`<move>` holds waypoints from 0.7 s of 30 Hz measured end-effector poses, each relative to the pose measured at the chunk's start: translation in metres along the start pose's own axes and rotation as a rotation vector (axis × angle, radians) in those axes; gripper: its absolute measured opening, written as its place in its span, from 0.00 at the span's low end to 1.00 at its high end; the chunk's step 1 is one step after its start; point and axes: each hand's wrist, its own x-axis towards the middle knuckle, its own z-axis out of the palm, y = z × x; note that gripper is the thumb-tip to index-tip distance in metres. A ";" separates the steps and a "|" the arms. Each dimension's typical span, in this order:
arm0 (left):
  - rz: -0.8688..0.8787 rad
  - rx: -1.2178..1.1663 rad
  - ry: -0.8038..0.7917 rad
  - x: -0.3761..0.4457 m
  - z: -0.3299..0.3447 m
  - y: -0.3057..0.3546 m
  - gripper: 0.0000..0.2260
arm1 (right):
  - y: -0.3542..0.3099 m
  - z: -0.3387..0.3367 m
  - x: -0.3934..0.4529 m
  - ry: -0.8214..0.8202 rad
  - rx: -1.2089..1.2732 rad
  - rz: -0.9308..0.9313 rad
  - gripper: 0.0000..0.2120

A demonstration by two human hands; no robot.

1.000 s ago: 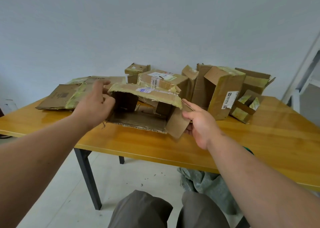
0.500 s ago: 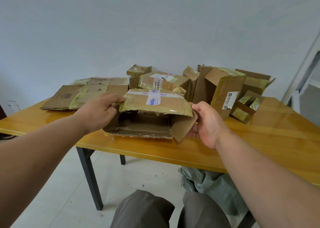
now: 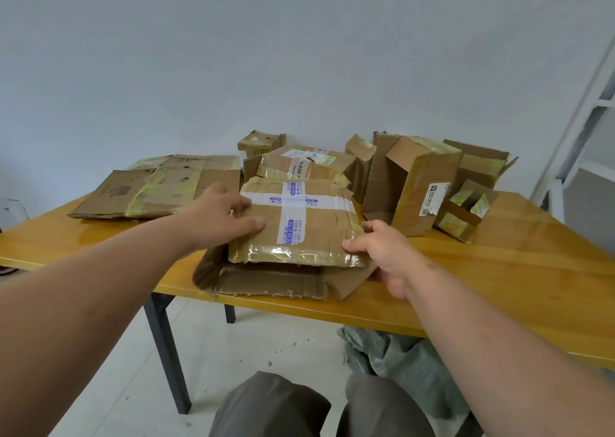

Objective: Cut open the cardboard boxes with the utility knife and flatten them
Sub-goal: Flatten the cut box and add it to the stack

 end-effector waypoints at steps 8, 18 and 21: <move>-0.076 -0.118 -0.209 0.005 0.015 0.014 0.28 | 0.001 0.002 0.001 -0.073 0.114 0.130 0.19; 0.152 0.297 0.045 0.031 0.000 0.043 0.40 | 0.011 0.018 0.000 -0.187 0.421 0.065 0.12; 0.153 0.527 0.121 0.040 -0.002 0.053 0.36 | 0.019 0.025 0.000 -0.266 0.411 0.057 0.14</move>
